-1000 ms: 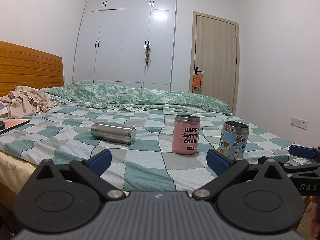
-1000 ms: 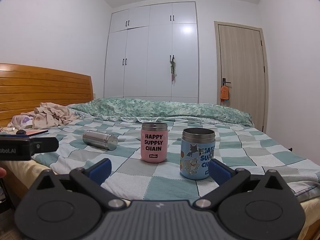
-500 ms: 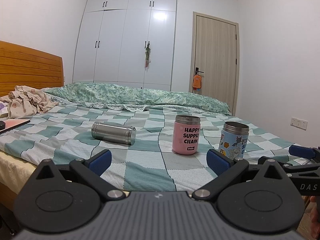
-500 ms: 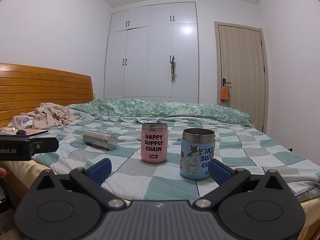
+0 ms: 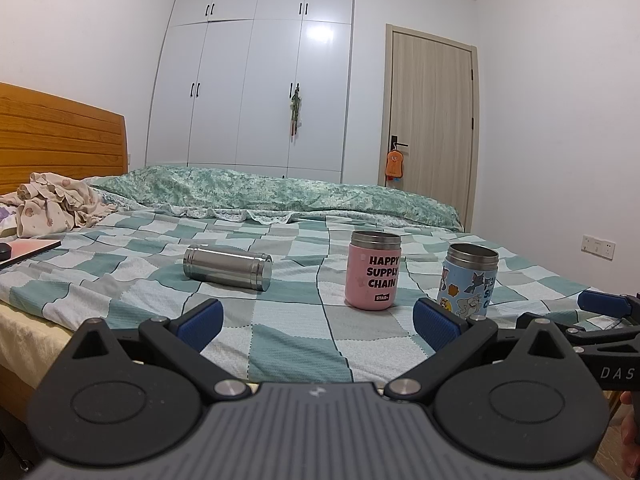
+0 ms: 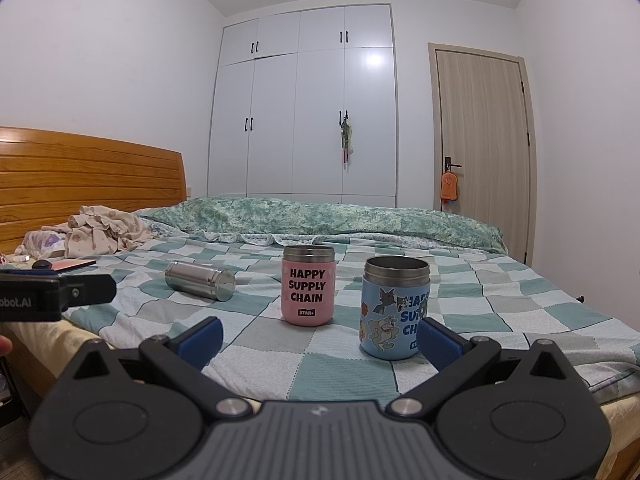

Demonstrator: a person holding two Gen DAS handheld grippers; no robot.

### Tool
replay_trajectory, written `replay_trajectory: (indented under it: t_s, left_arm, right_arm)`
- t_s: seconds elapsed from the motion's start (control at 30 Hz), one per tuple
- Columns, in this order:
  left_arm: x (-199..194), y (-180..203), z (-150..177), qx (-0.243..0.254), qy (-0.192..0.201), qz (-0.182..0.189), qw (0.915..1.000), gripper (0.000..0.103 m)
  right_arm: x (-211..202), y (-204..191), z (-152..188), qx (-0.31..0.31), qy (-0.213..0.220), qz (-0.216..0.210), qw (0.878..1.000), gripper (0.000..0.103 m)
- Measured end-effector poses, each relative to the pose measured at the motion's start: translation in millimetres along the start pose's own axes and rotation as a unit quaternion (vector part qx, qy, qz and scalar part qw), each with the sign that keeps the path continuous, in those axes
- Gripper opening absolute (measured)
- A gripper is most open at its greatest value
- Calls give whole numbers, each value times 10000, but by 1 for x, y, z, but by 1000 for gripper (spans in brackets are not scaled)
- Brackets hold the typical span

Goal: Flip cup upright

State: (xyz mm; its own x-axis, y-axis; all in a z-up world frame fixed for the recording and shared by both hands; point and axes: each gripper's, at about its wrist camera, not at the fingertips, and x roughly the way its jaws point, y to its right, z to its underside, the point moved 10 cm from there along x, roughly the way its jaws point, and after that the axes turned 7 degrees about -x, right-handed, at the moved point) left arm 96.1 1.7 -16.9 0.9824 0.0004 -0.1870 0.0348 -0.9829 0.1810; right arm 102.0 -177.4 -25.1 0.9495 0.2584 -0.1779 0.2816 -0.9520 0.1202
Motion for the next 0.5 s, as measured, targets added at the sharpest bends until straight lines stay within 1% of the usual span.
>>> replay_trajectory:
  t_s: [0.5]
  left_arm:
    - [1,2,0,0,9,4,10000,103]
  right_arm:
    - [0,0,0,0,1,0,10000,103]
